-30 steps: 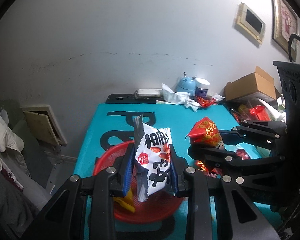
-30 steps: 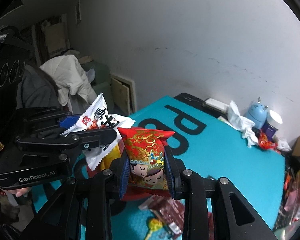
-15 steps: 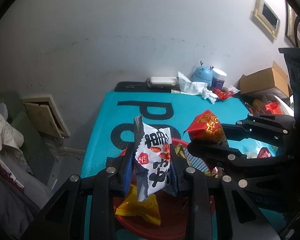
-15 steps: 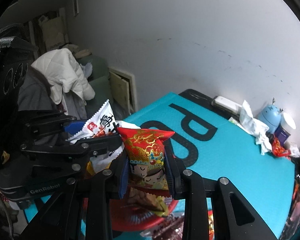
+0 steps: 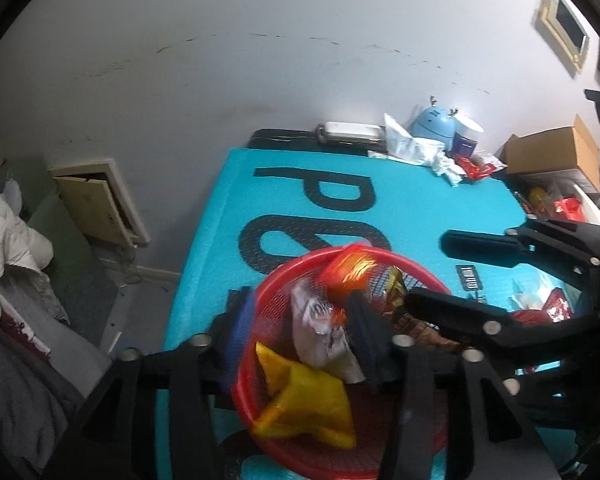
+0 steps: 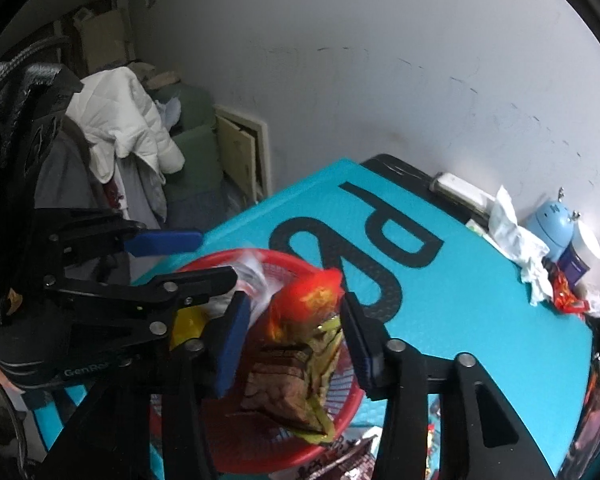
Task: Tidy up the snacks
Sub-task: 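Lower the white packet into the basket with the left tool while the right tool lowers the red-gold pouch, then open both tools over the basket and withdraw them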
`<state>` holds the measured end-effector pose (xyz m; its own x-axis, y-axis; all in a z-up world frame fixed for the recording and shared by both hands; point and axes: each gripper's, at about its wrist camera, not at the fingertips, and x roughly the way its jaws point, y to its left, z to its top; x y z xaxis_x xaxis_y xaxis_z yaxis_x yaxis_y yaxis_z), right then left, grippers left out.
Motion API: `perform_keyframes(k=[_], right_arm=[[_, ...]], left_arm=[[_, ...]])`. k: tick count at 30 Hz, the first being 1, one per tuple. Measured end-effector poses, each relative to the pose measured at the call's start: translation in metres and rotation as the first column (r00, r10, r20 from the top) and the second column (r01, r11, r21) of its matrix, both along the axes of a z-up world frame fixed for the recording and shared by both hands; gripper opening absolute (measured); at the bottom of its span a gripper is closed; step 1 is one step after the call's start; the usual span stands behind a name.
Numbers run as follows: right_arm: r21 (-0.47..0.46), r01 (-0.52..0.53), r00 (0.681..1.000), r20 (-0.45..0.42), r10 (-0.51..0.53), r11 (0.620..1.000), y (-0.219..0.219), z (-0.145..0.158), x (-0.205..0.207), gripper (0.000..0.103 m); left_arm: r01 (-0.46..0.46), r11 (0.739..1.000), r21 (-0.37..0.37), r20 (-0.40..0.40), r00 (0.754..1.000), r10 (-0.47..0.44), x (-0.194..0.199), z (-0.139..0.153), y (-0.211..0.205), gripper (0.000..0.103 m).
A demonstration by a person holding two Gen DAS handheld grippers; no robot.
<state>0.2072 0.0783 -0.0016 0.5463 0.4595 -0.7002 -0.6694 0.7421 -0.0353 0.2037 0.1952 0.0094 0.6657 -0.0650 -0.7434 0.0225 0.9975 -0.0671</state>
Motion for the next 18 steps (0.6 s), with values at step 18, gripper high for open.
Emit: perform_keyframes(k=[18], right_arm=[[0.060, 0.031, 0.997, 0.062, -0.035, 0.998, -0.026, 0.032, -0.022, 0.048]], left_arm=[[-0.013, 1.000, 0.016, 0.072, 0.997, 0.012, -0.029, 0.041, -0.011, 0.061]])
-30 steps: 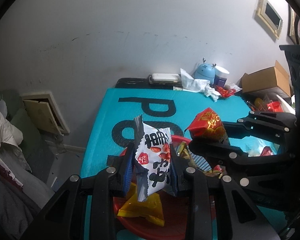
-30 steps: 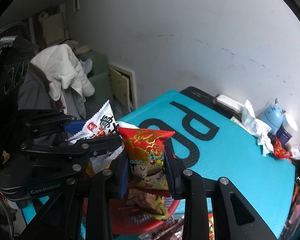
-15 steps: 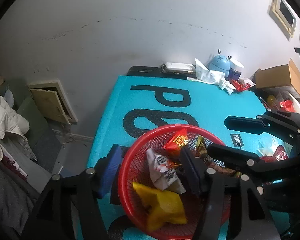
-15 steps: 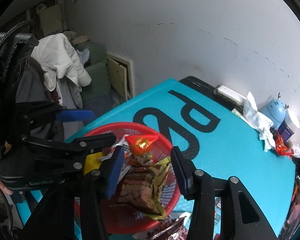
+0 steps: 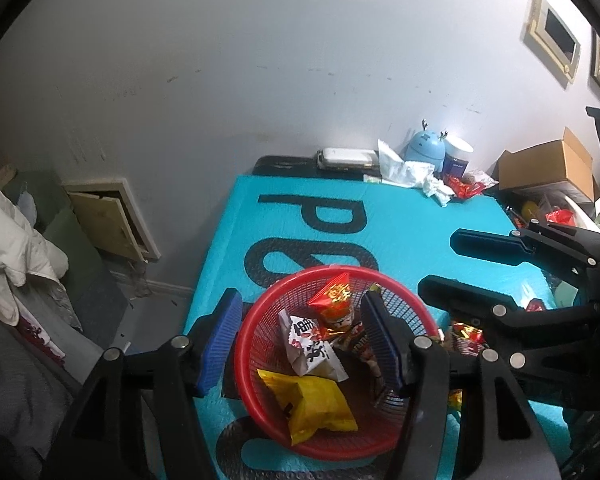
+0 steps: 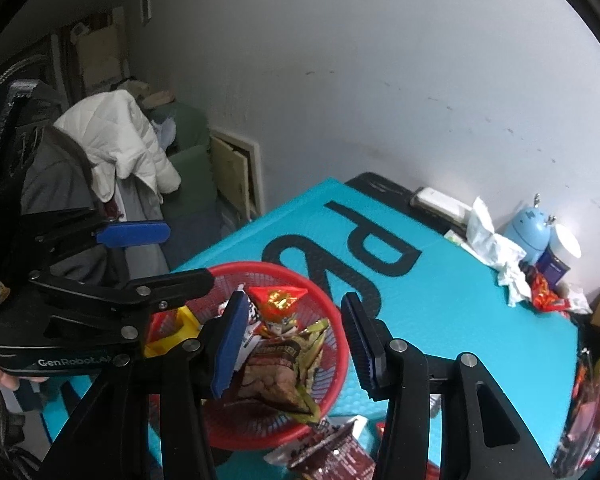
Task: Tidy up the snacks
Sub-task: 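Open both tools over the basket and withdraw them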
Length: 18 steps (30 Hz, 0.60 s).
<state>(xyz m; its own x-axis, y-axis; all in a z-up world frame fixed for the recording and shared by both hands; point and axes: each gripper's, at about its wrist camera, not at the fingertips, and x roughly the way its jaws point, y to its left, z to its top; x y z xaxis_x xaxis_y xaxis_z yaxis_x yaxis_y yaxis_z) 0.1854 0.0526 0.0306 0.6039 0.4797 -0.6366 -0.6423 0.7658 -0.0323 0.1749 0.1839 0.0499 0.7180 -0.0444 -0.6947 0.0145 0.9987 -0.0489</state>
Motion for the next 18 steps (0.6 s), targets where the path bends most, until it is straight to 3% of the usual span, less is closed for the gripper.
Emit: perform_keyframes(k=[18], right_arm=[[0.063, 0.051, 0.990, 0.128, -0.059, 0.997, -0.047, 0.048, -0.073, 0.048]], left_arm=[[0.062, 0.998, 0.020, 0.120, 0.991, -0.064, -0.066, 0.051, -0.047, 0.061]])
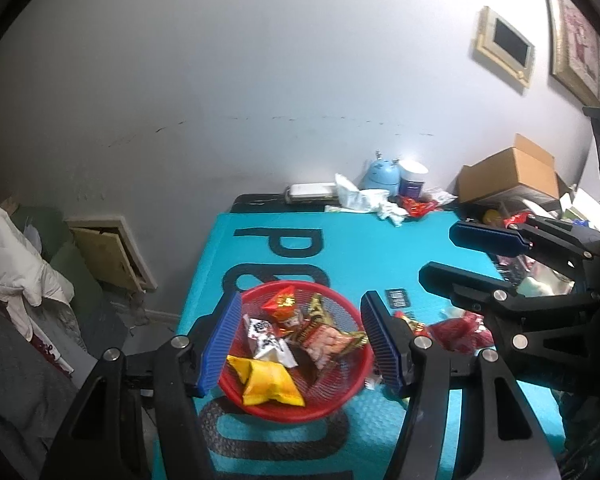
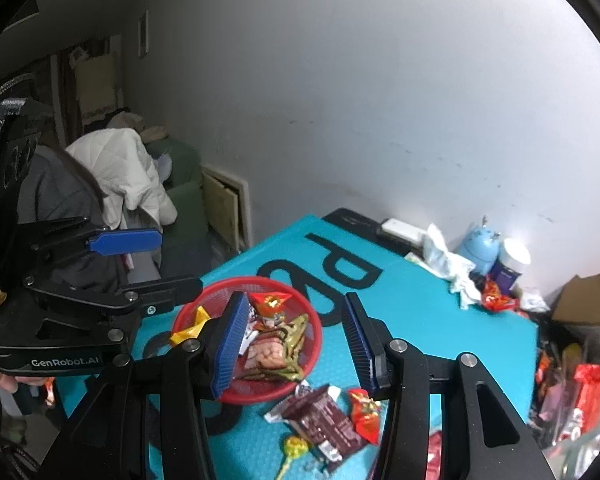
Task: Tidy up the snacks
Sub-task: 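Open both tools over the basket and withdraw them, then move both tools toward the brown chocolate bar and dark-red bag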
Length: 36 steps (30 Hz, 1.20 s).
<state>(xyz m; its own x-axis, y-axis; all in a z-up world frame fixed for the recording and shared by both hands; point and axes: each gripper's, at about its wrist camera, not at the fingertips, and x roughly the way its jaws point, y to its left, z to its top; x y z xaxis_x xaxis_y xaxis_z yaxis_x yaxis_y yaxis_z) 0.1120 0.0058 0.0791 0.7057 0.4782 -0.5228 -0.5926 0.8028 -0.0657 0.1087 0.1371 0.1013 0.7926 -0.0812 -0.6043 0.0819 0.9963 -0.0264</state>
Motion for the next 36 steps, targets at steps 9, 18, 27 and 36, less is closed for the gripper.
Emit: perform_keyframes(k=[9, 18, 27, 36], right_arm=[[0.025, 0.025, 0.999, 0.034, -0.026, 0.999, -0.027, 0.007, -0.036, 0.048], [0.038, 0.073, 0.997, 0.032, -0.074, 0.997, -0.051, 0.005, -0.062, 0.048], [0.049, 0.123, 0.992, 0.016, -0.124, 0.991, -0.073, -0.003, -0.082, 0.048], [0.061, 0.174, 0.985, -0.014, -0.173, 0.983, -0.090, -0.015, -0.090, 0.051]], left_arm=[[0.046, 0.999, -0.004, 0.030, 0.998, -0.046, -0.032, 0.009, -0.025, 0.061], [0.095, 0.995, -0.012, 0.041, 0.995, -0.094, -0.056, 0.009, -0.048, 0.061], [0.166, 0.985, -0.043, 0.015, 0.986, -0.165, -0.064, -0.002, -0.069, 0.061], [0.235, 0.968, -0.091, -0.025, 0.971, -0.238, -0.059, -0.019, -0.084, 0.061]])
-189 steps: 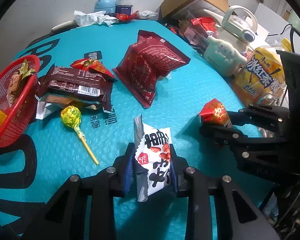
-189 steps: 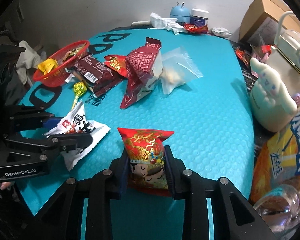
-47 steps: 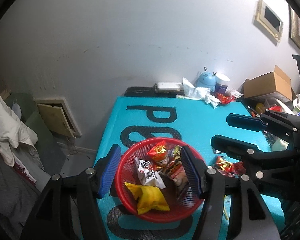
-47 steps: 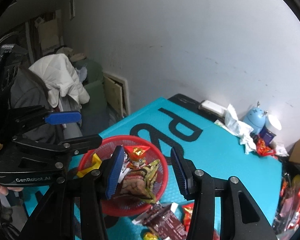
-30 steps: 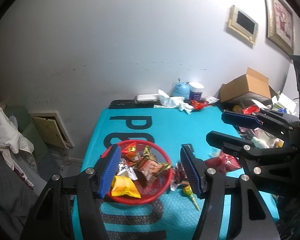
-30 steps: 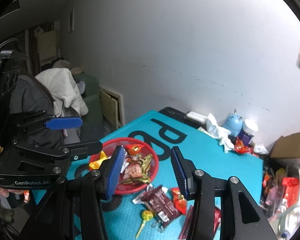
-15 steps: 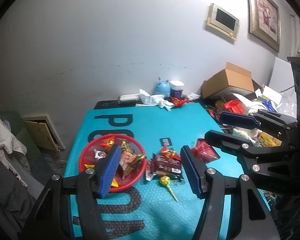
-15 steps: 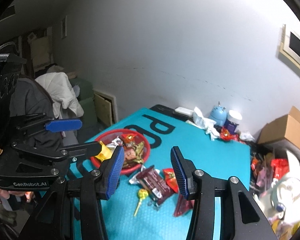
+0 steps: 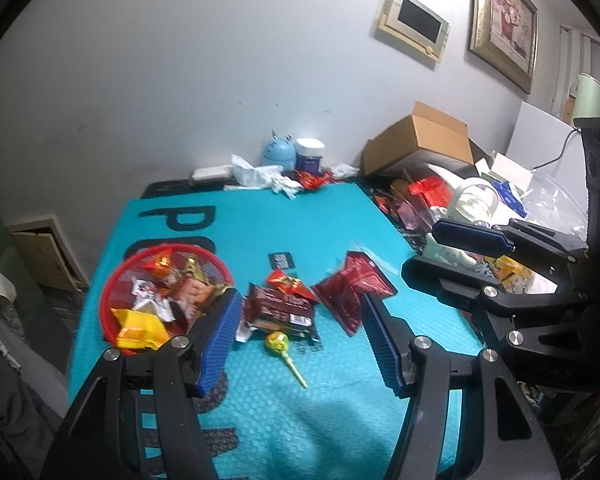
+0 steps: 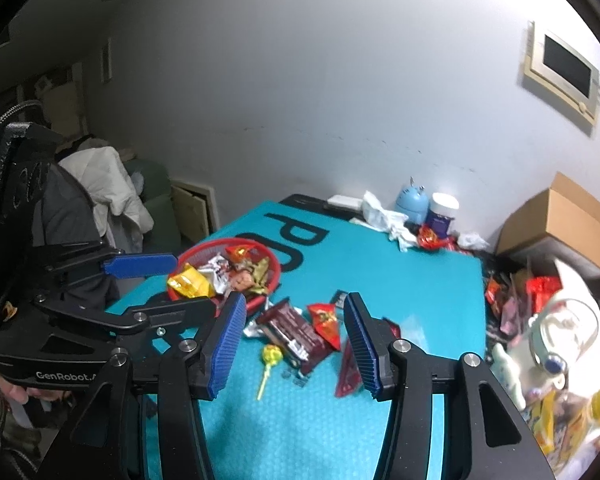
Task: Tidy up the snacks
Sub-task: 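Move both tools toward the brown chocolate bar and dark-red bag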
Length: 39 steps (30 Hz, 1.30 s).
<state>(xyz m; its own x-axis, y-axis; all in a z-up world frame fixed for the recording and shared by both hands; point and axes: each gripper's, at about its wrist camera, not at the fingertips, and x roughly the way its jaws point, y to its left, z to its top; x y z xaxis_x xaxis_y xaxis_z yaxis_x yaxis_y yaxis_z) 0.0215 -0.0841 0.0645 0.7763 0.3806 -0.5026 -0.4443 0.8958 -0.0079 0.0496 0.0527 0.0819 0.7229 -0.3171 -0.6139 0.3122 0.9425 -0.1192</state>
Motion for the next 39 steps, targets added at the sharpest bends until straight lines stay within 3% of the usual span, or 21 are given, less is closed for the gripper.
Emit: perform_keyframes(k=[18, 28, 39], right_arm=[[0.005, 0.067, 0.990, -0.124, -0.065, 0.998, -0.026, -0.050, 0.029, 0.052], [0.002, 0.104, 0.976, -0.193, -0.102, 0.995, -0.042, -0.080, 0.057, 0.057], [-0.010, 0.138, 0.960, -0.243, -0.136, 0.990, -0.057, -0.105, 0.088, 0.062]], left_arm=[[0.069, 0.997, -0.039, -0.127, 0.989, -0.073, 0.037, -0.053, -0.023, 0.061], [0.023, 0.999, -0.035, -0.170, 0.985, -0.029, 0.071, -0.078, -0.024, 0.061], [-0.032, 0.999, 0.044, -0.167, 0.985, 0.039, 0.104, -0.093, -0.029, 0.061]])
